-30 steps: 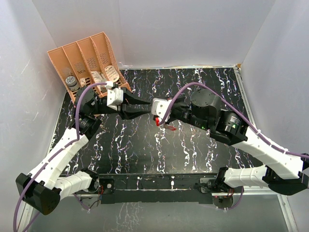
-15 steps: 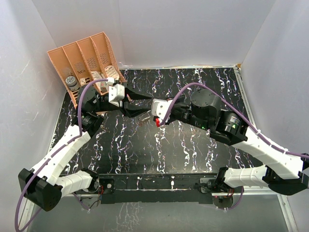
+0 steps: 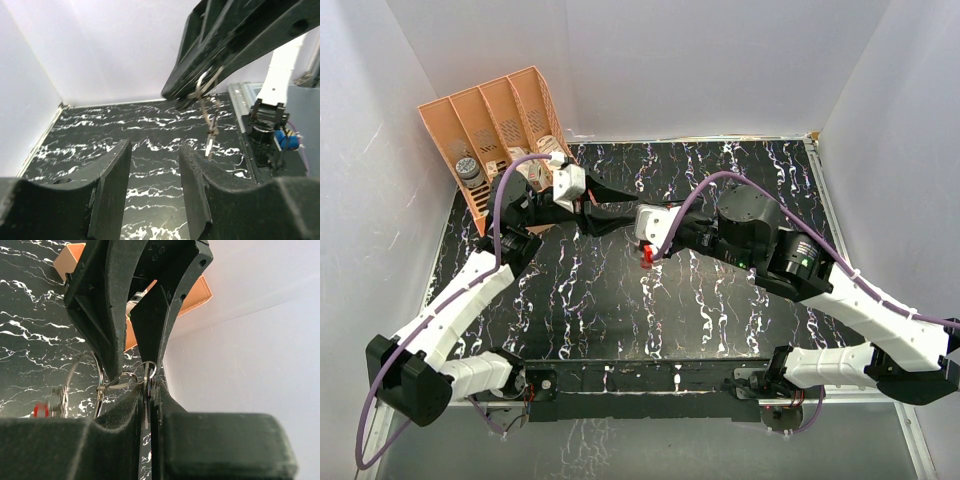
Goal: Remove the keys from the keyring
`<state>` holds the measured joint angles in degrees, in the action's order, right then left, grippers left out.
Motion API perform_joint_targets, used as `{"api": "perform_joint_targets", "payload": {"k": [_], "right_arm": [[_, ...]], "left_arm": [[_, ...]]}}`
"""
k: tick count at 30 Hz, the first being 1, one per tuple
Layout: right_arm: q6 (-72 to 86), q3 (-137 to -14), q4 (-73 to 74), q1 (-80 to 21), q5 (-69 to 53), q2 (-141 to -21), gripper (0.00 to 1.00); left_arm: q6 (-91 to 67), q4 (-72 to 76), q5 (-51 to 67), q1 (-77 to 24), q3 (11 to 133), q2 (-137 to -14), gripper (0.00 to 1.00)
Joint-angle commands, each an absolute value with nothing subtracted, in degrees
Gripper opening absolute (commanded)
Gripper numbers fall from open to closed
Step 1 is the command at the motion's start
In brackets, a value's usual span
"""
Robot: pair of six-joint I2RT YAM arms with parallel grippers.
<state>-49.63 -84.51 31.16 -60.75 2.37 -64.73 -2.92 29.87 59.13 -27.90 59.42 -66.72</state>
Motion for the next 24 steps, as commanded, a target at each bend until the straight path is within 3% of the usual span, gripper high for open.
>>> {"api": "perform_joint_targets", "payload": {"k": [1, 15, 24], "right_arm": [[-50.0, -84.5, 25.7, -61.0, 1.7, -63.0, 0.04], [-49.6, -84.1, 25.5, -61.0, 1.4, -63.0, 0.05], [-49.5, -83.7, 24.9, -61.0, 1.4, -63.0, 0.05]], "left_arm": [[3.7, 23.2, 54.3, -28.1, 62.2, -64.0, 0.42], [12.0, 15.1, 43.6, -28.1, 63.4, -57.1, 0.44], [5.6, 16.3, 58.9, -28.1, 64.3, -58.9, 0.51]]}}
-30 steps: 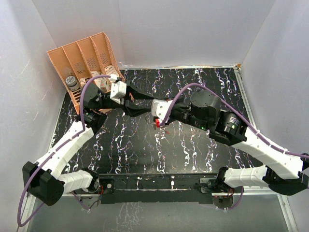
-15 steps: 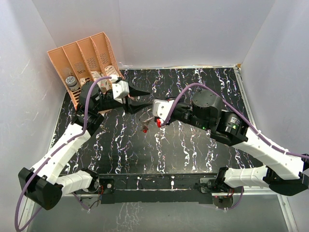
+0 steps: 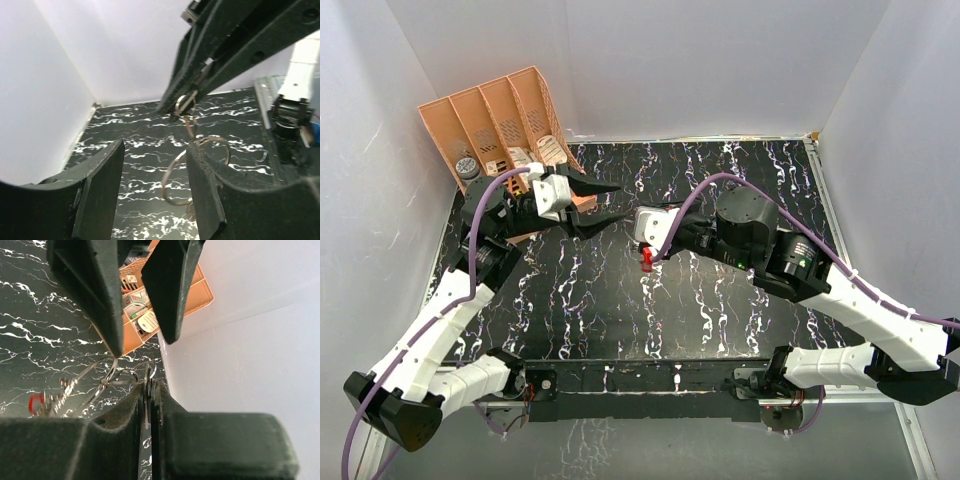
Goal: Remove the keys from the keyring
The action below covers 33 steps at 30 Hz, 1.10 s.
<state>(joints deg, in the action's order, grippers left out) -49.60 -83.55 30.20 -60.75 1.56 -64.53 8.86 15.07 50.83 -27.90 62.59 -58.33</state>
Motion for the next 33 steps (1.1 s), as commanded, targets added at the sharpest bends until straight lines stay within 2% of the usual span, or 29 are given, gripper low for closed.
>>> {"api": "perform_joint_targets", "payload": {"k": [1, 12, 22, 33], "right_arm": [[-49.5, -83.6, 24.8, -61.0, 1.4, -62.9, 0.05], [-49.2, -83.3, 24.3, -61.0, 0.6, -62.8, 0.06], [-48.9, -83.4, 24.4, -61.0, -0.2, -63.1, 0.06], [-49.6, -83.6, 23.2, -61.0, -0.5, -63.9, 0.06]], "left_arm": [[5.4, 16.1, 60.0, -28.1, 64.3, -58.9, 0.52], [7.6, 14.1, 60.2, -28.1, 63.5, -58.6, 0.52], [-0.6, 26.4, 63.3, -28.1, 61.5, -62.7, 0.5], [-3.6, 29.7, 64.1, -28.1, 60.1, -64.2, 0.48]]}}
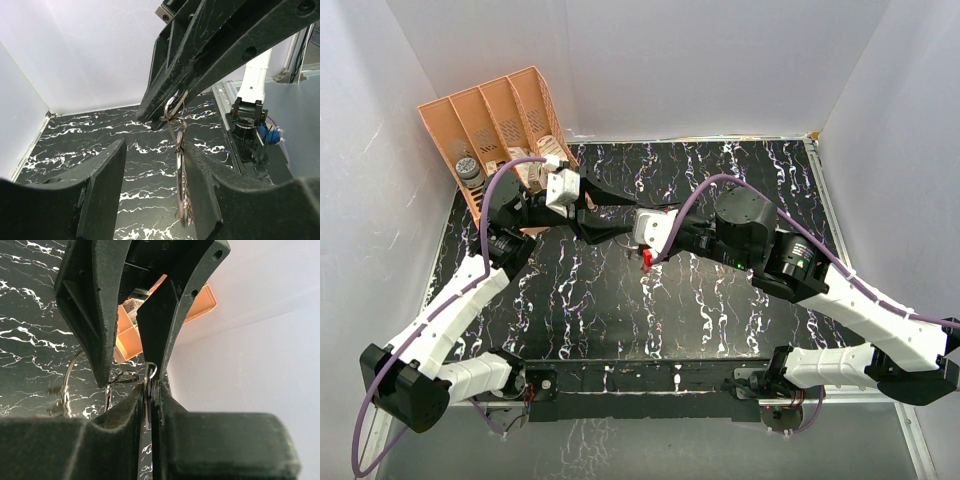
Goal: Remove the keys from the keyring
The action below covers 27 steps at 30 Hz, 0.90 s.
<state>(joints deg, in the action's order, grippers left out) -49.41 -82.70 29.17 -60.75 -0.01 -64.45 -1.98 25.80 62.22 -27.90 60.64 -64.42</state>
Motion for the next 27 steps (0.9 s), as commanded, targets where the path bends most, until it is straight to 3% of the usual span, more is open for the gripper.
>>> {"api": "perform_joint_targets", "payload": {"k": [1, 27], "right_arm": [[-49.8, -83.6, 23.1, -61.0, -0.5, -63.8, 0.06], [-51.3, -82.3, 21.8, -61.0, 1.1, -63.7, 0.06]], "left_arm": [[-4.0, 30.0, 64.4, -28.1, 60.0, -64.3, 0.47], [-19.2, 51.2, 65.5, -28.2, 55.6, -66.8, 0.36]]}}
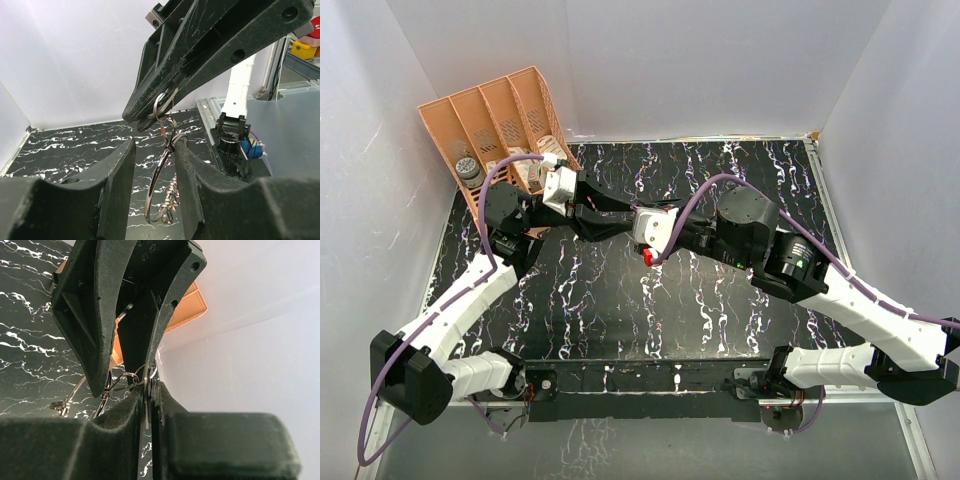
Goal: Remove the keys from the keyring
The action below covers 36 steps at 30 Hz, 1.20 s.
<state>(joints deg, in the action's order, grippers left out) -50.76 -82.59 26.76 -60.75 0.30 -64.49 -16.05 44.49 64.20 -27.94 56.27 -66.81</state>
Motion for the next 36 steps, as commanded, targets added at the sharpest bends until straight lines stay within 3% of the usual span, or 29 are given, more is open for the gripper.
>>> {"api": "perform_joint_targets", "payload": {"k": [1, 10, 20, 36], "right_arm": [[-51.3, -82.2, 21.8, -61.0, 1.0, -63.6, 0.06], [-51.2, -82.2, 21.6, -61.0, 1.2, -63.5, 0.07], [-51.8, -82.3, 21.0, -61.0, 1.3, -63.5, 0.07], [-52.0, -81.9, 19.8, -61.0, 1.6, -63.4, 0.07]], "left_arm": [[-19.9, 52.0, 65.5, -28.2, 55.6, -66.9, 0.36], [-25.6, 59.0, 66.5, -28.2, 55.1, -69.1, 0.35], [-24.3, 56.7, 66.0, -28.2, 54.8, -69.8, 0.34], [-24.8, 57.7, 66.3, -28.6, 54.4, -70.1, 0.24]]}}
